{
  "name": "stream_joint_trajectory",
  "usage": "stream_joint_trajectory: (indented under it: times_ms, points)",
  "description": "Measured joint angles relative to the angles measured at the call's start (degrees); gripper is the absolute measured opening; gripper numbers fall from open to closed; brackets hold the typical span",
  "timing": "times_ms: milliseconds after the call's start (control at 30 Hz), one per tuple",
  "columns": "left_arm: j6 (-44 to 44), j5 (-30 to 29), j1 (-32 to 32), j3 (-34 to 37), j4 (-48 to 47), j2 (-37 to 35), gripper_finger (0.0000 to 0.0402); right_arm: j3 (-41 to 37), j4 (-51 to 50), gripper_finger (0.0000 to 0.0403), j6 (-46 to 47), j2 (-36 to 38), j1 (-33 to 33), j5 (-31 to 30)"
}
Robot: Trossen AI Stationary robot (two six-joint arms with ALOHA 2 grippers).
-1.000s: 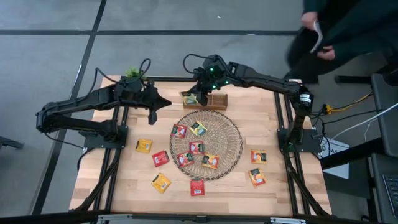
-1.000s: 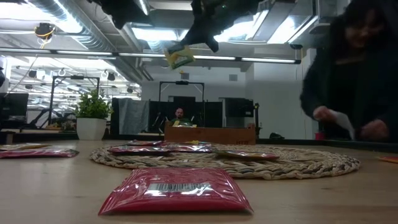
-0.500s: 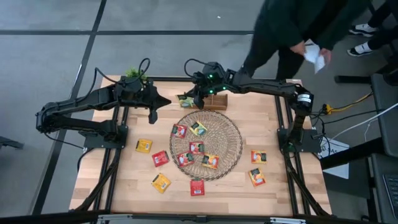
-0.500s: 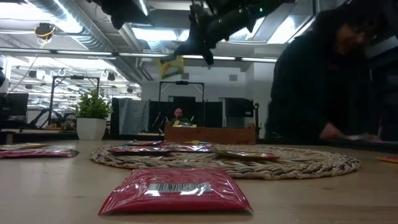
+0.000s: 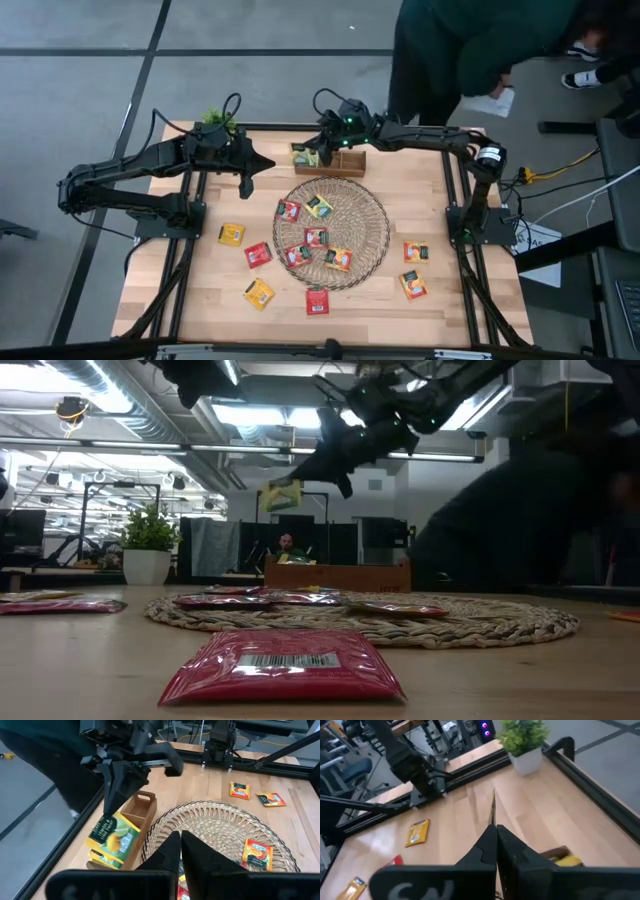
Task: Pick & Place Tea
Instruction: Put the bottom yellow tea bag into the left of the wooden organizer
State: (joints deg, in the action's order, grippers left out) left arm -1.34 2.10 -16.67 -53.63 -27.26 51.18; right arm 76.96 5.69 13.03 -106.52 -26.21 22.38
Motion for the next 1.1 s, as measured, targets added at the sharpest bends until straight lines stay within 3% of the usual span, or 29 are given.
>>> stream_joint_trajectory:
  times_ms: [433,1100]
  points:
    - [-1.1,-1.2,0.0,0.0,0.6,0.0,0.0010,-7.7,7.7,0.0000,0.8,0.0,-5.2,3.2]
    - [-1.1,-1.3,0.0,0.0,3.5,0.0,0.0006,-8.9,15.0,0.0000,1.8,-5.7,-7.0,8.1]
